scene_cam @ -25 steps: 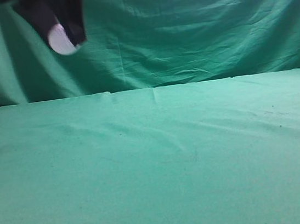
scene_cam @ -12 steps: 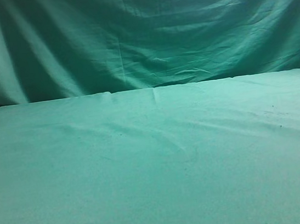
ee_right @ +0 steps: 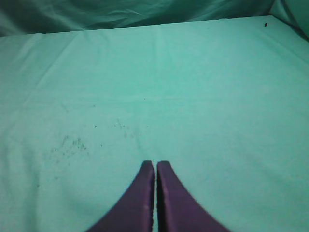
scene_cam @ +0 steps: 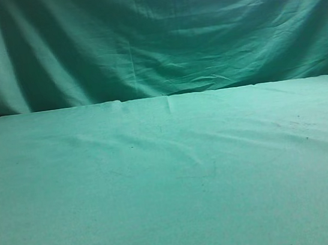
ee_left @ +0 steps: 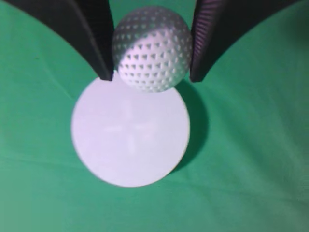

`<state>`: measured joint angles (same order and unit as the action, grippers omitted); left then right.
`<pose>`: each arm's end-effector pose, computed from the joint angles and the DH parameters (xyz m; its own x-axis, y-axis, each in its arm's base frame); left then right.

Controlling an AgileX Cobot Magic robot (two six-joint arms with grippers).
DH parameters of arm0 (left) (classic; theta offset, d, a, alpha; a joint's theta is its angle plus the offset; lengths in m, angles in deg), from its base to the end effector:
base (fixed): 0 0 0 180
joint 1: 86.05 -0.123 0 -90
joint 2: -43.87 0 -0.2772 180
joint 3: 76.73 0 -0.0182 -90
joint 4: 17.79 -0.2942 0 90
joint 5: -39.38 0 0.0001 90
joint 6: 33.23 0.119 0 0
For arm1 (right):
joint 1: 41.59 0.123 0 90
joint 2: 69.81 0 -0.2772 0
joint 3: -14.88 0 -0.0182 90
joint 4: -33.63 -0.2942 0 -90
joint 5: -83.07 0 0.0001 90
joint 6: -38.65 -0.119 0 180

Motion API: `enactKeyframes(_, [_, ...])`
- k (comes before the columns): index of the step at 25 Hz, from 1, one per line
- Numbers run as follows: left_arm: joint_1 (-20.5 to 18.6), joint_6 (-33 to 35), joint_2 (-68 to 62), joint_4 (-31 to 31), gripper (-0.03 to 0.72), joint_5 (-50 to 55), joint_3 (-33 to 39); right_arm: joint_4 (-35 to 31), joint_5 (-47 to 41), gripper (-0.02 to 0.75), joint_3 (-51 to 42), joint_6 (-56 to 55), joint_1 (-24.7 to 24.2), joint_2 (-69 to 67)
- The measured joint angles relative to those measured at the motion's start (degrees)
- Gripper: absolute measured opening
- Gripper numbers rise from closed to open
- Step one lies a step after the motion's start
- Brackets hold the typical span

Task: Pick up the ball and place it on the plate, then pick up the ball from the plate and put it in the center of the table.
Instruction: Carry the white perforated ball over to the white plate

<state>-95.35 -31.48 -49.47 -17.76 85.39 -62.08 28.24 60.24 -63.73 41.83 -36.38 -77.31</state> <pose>0.3490 0.0571 0.2192 -0.8914 -0.1154 -0.4382 -0.1346 0.9908 0.0129 0.1290 0.0161 0.1588 -0.3255 0.0017 -0.9455 -0.1150 0.9925 0.0413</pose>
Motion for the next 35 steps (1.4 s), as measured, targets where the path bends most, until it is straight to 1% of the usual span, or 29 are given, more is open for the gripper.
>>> enactKeyframes(3, [-1.0,0.0,-2.2,-0.5,0.31,-1.1,0.8,0.0,0.0,0.0,0.0,0.0,0.0,0.0])
enactKeyframes(13, [-1.0,0.0,-11.0,-0.5,0.31,-8.1,0.8,0.0,0.0,0.0,0.0,0.0,0.0,0.0])
enactKeyframes(27, [-1.0,0.9,-14.0,-0.5,0.31,-12.7,0.8,0.0,0.0,0.0,0.0,0.0,0.0,0.0])
enactKeyframes(30, [-1.0,2.0,-14.1,1.0,0.31,-13.0,0.8,0.0,0.0,0.0,0.0,0.0,0.0,0.0])
enactKeyframes(32, [-1.0,5.0,-14.2,3.6,0.31,-13.0,0.8,0.0,0.0,0.0,0.0,0.0,0.0,0.0])
enactKeyframes(34, [-1.0,7.2,-14.2,7.1,0.428,-13.0,0.8,0.0,0.0,0.0,0.0,0.0,0.0,0.0])
enactKeyframes(35, [-1.0,7.7,-14.2,8.4,0.508,-13.0,0.8,0.0,0.0,0.0,0.0,0.0,0.0,0.0])
